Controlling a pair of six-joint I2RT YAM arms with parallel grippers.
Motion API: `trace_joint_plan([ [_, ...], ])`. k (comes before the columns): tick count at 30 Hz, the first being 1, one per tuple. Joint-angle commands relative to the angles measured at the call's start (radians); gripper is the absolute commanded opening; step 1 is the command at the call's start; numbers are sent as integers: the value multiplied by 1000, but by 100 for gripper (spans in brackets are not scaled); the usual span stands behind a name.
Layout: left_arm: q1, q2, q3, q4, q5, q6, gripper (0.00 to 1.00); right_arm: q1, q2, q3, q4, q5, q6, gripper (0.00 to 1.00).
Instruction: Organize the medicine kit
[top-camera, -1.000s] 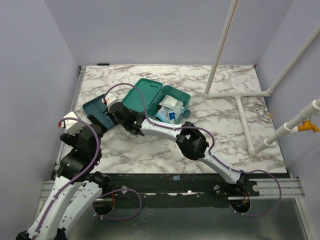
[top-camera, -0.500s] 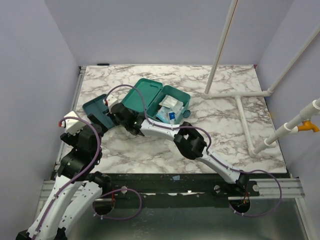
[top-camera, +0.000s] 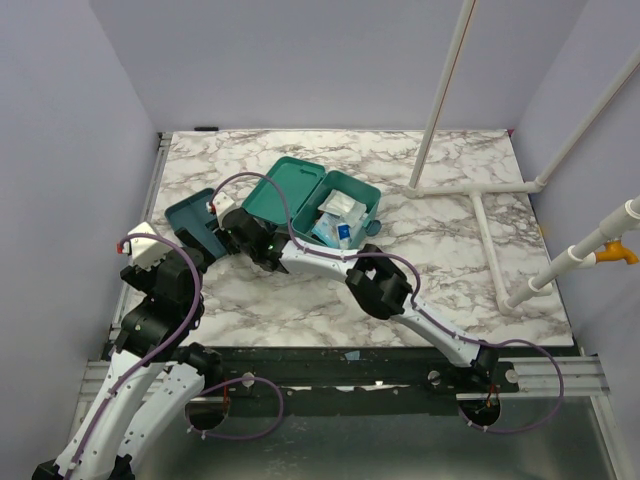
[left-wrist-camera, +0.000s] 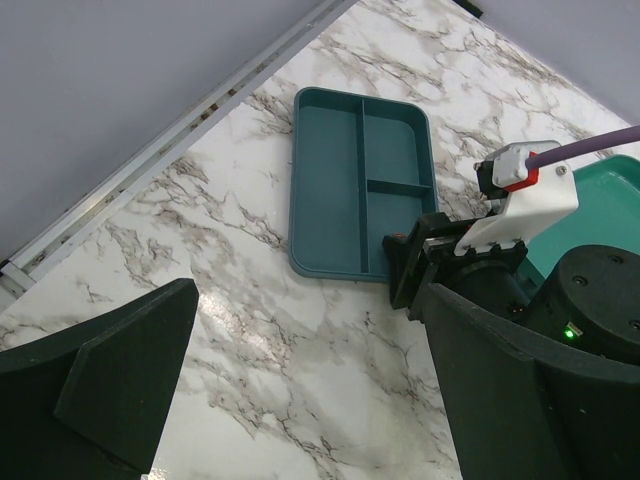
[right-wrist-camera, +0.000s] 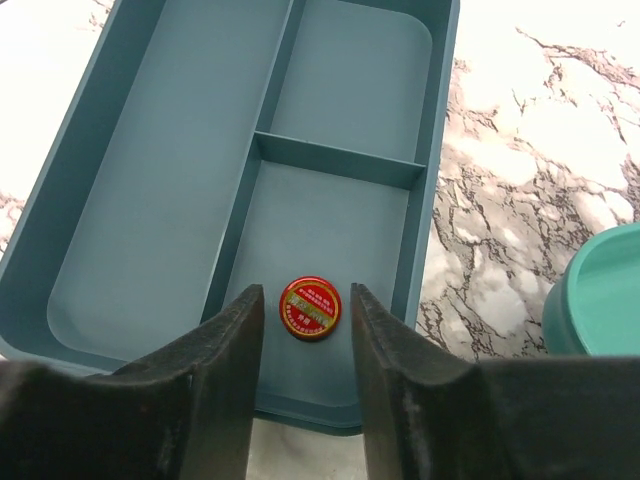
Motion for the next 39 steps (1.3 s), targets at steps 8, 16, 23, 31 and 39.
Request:
trace_joint_plan([
  [8, 4, 2, 10, 3, -4, 10, 98, -1, -14, -24, -14, -25, -14, 51],
  [16, 7, -7, 6, 7, 2, 13, 99, 0, -58, -96, -56, -32, -21, 53],
  [23, 9, -12, 4, 10, 6, 14, 99, 0, -147, -225, -63, -74, -40, 54],
  [31, 13, -20, 2, 12, 6, 16, 98, 2, -298, -459, -49, -223, -98, 54],
  [39, 22, -22, 1, 14, 12, 16, 99, 44, -475, -747, 47, -294, -107, 56],
])
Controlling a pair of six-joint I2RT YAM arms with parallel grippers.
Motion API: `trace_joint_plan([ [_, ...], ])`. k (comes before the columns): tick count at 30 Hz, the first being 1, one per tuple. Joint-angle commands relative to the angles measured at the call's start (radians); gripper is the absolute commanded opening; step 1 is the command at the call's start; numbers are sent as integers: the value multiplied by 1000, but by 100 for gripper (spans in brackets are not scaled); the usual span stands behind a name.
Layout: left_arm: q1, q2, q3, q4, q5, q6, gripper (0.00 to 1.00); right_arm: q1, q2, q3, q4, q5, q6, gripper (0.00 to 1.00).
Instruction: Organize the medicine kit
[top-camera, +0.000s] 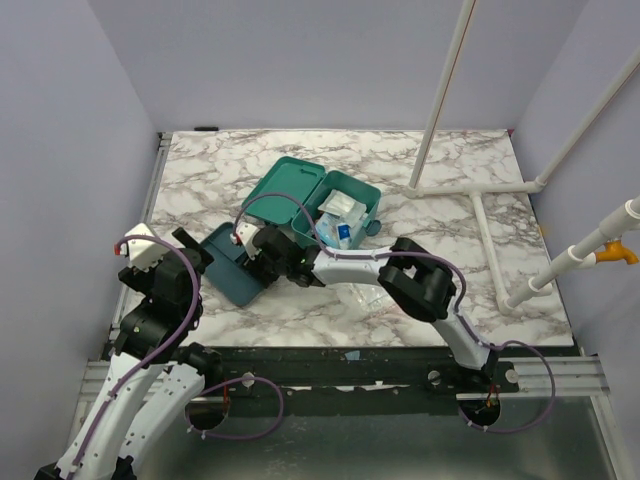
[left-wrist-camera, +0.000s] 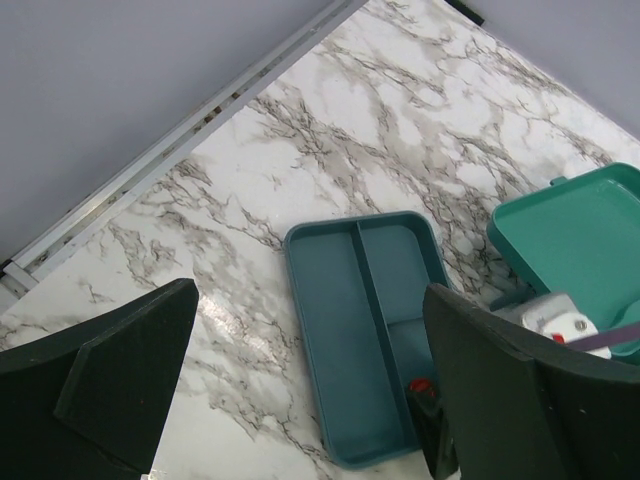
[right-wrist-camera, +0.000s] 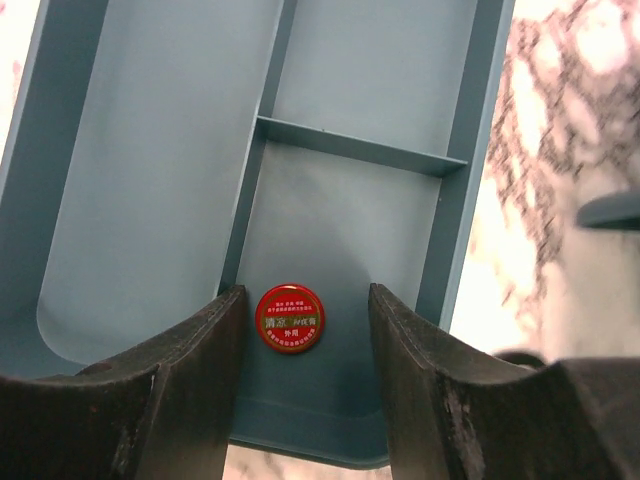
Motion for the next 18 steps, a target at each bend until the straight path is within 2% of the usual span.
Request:
trace_joint_plan([
  [1, 9, -11, 1, 12, 10, 8, 99, 52, -86, -132, 49, -79, -21, 56],
  [11, 13, -26, -3, 15, -2, 17, 98, 157, -167, -260, 126, -49, 33, 58],
  [18, 13, -36, -13, 34, 14, 42, 99, 160, -255, -284, 135, 137, 52, 62],
])
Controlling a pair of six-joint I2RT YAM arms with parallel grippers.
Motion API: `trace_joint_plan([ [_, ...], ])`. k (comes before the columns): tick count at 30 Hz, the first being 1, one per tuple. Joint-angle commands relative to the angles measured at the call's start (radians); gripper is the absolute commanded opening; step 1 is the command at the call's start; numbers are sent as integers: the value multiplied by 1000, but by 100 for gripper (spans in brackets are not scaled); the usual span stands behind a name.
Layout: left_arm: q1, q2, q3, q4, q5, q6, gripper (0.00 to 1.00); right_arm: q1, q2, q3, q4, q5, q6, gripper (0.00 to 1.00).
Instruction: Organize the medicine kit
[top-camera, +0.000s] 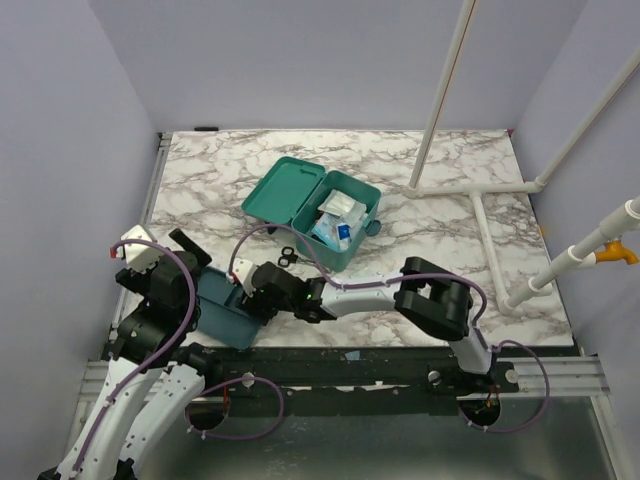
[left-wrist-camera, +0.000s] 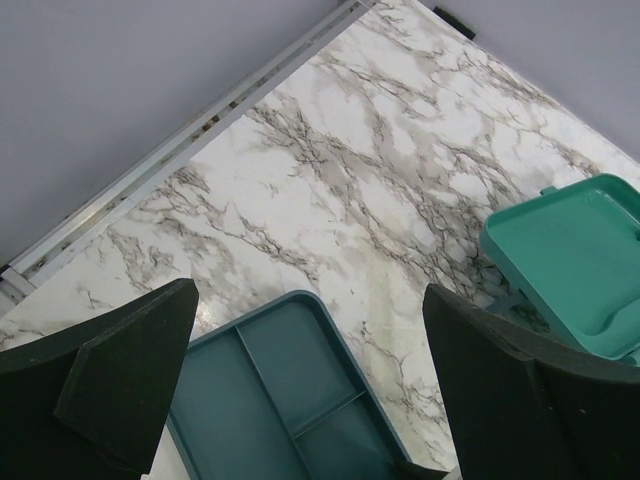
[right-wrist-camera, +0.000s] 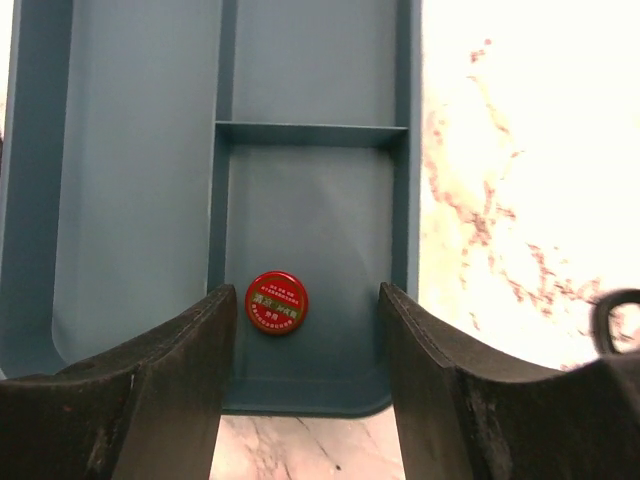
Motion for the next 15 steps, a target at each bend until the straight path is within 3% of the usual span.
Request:
trace_joint_plan([
  [1, 6, -10, -14, 28, 18, 33, 99, -2, -98, -26, 24, 149, 16, 63],
  [7, 6, -10, -20, 48, 55, 60, 98, -4, -221, -78, -5, 313, 20, 68],
  [15, 6, -1, -29, 92, 140, 122, 98, -4, -425, -228, -101, 380, 80, 71],
])
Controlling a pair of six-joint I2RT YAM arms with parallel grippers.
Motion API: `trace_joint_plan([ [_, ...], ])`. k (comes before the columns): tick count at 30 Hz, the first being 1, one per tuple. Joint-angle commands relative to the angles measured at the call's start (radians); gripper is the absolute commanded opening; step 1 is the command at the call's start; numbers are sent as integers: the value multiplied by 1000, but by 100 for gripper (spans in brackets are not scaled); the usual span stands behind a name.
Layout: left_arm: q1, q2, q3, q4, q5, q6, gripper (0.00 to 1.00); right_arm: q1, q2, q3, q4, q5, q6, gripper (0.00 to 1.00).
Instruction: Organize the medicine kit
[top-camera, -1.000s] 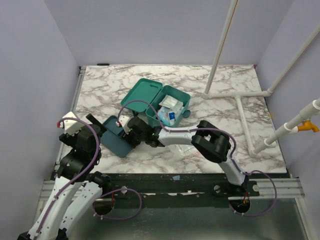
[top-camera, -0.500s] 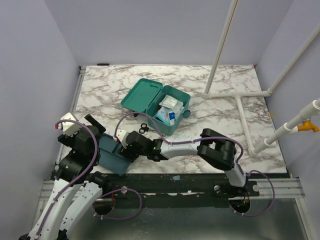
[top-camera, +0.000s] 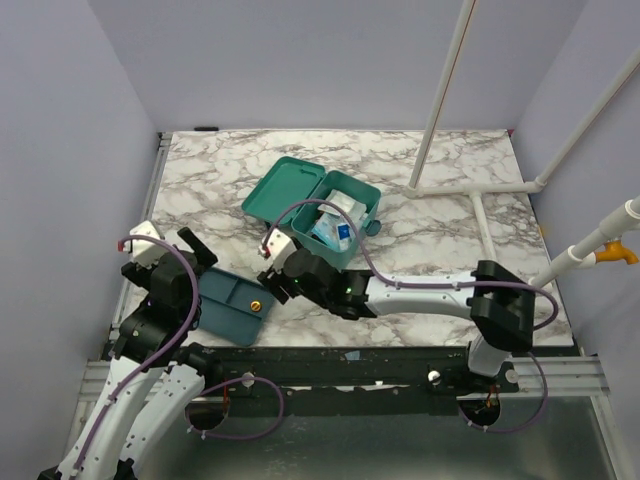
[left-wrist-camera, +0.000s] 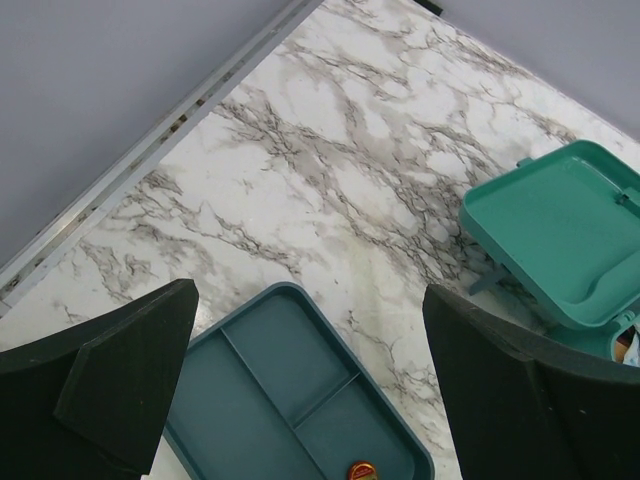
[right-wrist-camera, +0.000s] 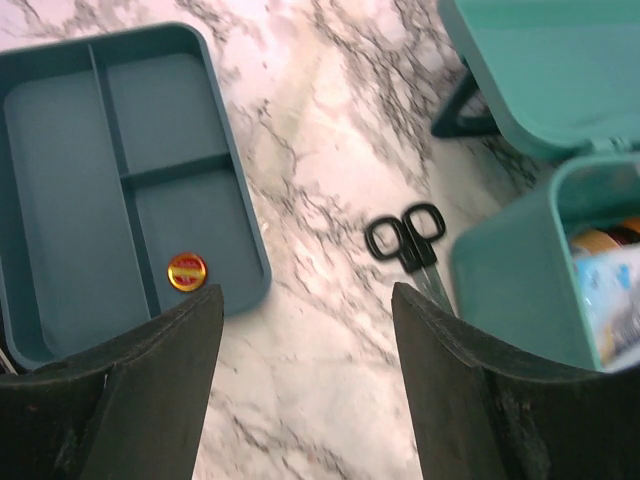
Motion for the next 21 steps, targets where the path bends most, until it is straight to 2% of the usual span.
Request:
trace_joint_plan([
  [1, 6, 3, -15, 46, 88, 64, 98, -1, -125, -89, -103, 93, 62, 71],
  [8, 6, 19, -33, 106, 243, 153, 99, -11, -331, -215, -323, 129, 234, 72],
  [13, 6, 9, -39, 130, 353, 212, 98, -29, -393, -267, -505, 188, 379, 72],
  [21, 6, -10, -51, 151, 413, 240, 98, -140, -435, -358, -586, 147, 529, 71],
])
